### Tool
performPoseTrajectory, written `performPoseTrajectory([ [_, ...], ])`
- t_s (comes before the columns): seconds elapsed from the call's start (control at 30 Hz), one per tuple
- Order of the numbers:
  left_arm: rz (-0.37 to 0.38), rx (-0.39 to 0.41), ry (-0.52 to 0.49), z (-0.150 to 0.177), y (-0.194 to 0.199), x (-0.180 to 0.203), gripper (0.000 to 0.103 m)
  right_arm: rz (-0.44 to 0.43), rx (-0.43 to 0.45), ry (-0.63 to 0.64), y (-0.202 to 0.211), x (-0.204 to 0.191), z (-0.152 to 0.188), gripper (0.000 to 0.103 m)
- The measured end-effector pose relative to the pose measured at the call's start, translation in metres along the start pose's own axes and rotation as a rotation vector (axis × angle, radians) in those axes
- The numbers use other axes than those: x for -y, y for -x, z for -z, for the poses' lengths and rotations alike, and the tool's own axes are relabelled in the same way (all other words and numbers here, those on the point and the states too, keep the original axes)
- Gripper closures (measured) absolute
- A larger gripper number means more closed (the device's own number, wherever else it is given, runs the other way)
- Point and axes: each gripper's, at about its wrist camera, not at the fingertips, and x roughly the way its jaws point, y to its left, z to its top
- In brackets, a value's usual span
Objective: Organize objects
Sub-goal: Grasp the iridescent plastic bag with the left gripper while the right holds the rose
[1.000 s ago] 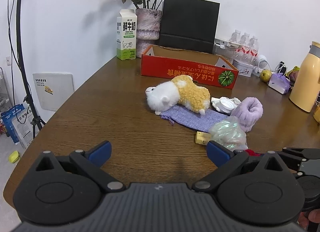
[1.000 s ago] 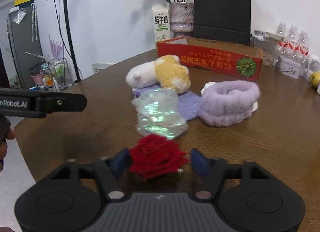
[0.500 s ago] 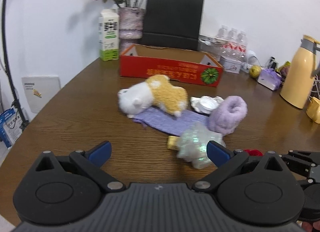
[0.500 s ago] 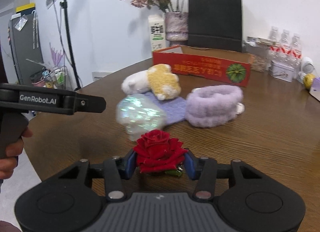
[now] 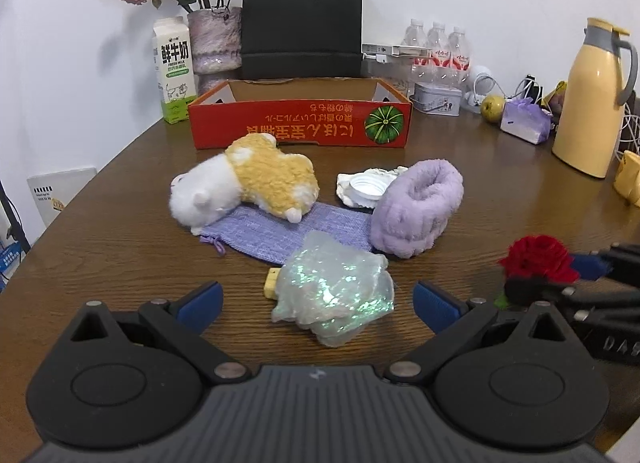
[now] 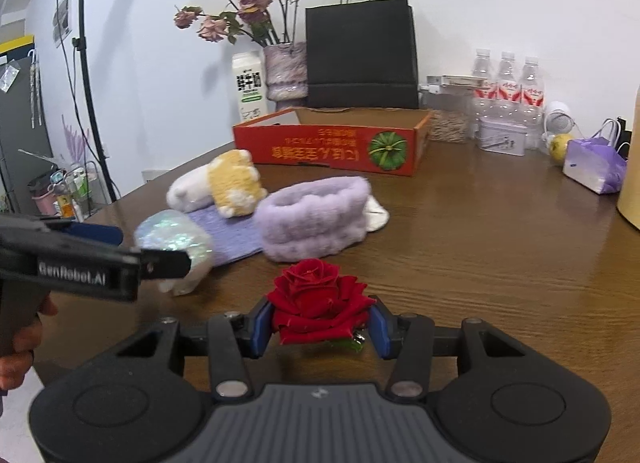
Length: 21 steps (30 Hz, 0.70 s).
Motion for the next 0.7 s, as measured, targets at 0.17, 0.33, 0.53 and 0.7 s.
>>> performPoseTrajectory([
  [0.17,-0.032,-0.002,-0.035,0.001,-0.007,0.012,0.000,-0.003,0.007,-0.002,-0.002,0.014,-0.003,0.056],
  [0.33,-0.054,0.007,-0.049,0.001,-0.011,0.017,0.016,-0.019,0.007,0.004,-0.005,0.017,-0.004,0.056],
  [0.53,-0.048,0.014,-0.045,0.003,-0.007,0.015,0.056,-0.027,0.010,0.001,-0.005,0.017,-0.004,0.056],
  [0.7,-0.032,0.049,-0.042,0.001,0.005,0.011,0.057,-0.021,0.013,0.002,-0.003,0.016,-0.006,0.056],
])
